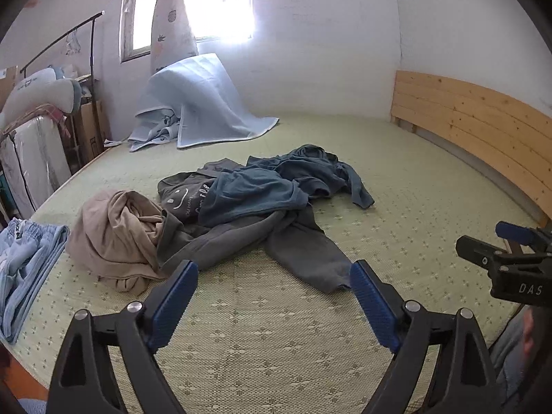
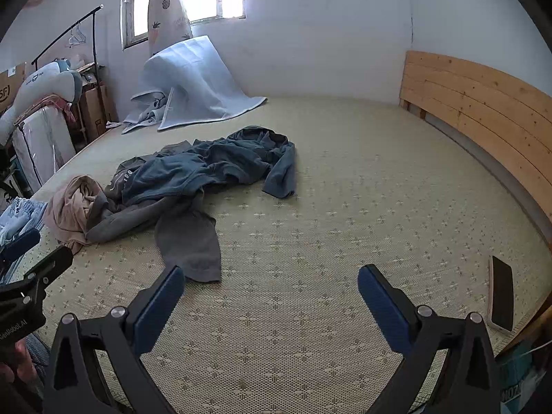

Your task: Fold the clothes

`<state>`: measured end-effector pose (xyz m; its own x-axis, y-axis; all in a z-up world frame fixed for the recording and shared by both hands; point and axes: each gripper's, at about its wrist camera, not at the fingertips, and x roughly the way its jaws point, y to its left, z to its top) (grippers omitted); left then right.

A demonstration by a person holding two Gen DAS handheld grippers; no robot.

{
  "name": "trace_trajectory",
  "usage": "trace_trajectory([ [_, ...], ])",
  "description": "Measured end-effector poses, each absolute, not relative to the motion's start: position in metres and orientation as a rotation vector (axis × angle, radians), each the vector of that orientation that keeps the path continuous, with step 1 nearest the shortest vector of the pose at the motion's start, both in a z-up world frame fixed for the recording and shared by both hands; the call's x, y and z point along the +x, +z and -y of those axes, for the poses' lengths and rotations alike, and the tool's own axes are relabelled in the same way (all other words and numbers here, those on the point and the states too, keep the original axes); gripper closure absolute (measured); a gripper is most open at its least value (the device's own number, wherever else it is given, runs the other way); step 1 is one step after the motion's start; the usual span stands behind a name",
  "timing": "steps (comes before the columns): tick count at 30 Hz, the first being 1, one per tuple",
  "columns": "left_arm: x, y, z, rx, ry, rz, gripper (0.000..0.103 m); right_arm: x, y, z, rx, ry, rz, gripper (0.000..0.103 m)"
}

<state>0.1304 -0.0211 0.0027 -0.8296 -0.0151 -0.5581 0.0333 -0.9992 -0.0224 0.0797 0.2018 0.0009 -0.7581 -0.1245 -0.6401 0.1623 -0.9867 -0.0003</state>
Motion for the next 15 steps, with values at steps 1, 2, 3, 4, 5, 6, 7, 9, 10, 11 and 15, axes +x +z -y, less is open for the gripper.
trace_trajectory([
  [1, 0.1304, 0.0027, 0.0219, 0.909, -2.981, -0.057, 0.011, 0.0797, 0.0008, -0.2018, 1.017, -2.809, -0.084, 0.0],
  [2, 0.1304, 0.0028, 0.0227, 0.909, -2.981, -0.066, 0.011, 0.0796, 0.0008, -0.2018, 1.017, -2.808, -0.084, 0.0],
  [3, 0.1304, 0.0028, 0.0233, 0.909, -2.981, -0.072, 0.011, 0.0796, 0.0007, -0.2018, 1.017, -2.808, -0.084, 0.0],
  [4, 0.1306, 0.0029, 0.0234, 0.908, -2.982, -0.073, 0.011, 0.0797, 0.0007, -0.2019, 1.017, -2.808, -0.083, 0.0],
  [5, 0.1307, 0.003, 0.0235, 0.907, -2.983, -0.074, 0.011, 0.0798, 0.0008, -0.2021, 1.016, -2.808, -0.082, 0.0],
  [6, 0.1307, 0.003, 0.0235, 0.907, -2.983, -0.074, 0.011, 0.0801, 0.0008, -0.2022, 1.015, -2.808, -0.081, 0.0],
  [7, 0.1307, 0.0027, 0.0233, 0.909, -2.984, -0.072, 0.011, 0.0803, 0.0008, -0.2023, 1.014, -2.809, -0.079, 0.0],
  [9, 0.1306, 0.0025, 0.0228, 0.906, -2.983, -0.063, 0.011, 0.081, 0.0004, -0.2023, 1.014, -2.811, -0.079, 0.0],
  [10, 0.1305, 0.0024, 0.0222, 0.905, -2.982, -0.061, 0.011, 0.0811, 0.0005, -0.2023, 1.014, -2.811, -0.078, 0.0],
  [11, 0.1305, 0.0024, 0.0219, 0.903, -2.981, -0.059, 0.011, 0.0812, 0.0005, -0.2023, 1.013, -2.811, -0.077, 0.0],
  [15, 0.1306, 0.0026, 0.0226, 0.889, -2.987, -0.072, 0.01, 0.0813, 0.0007, -0.2026, 1.01, -2.813, -0.071, 0.0],
])
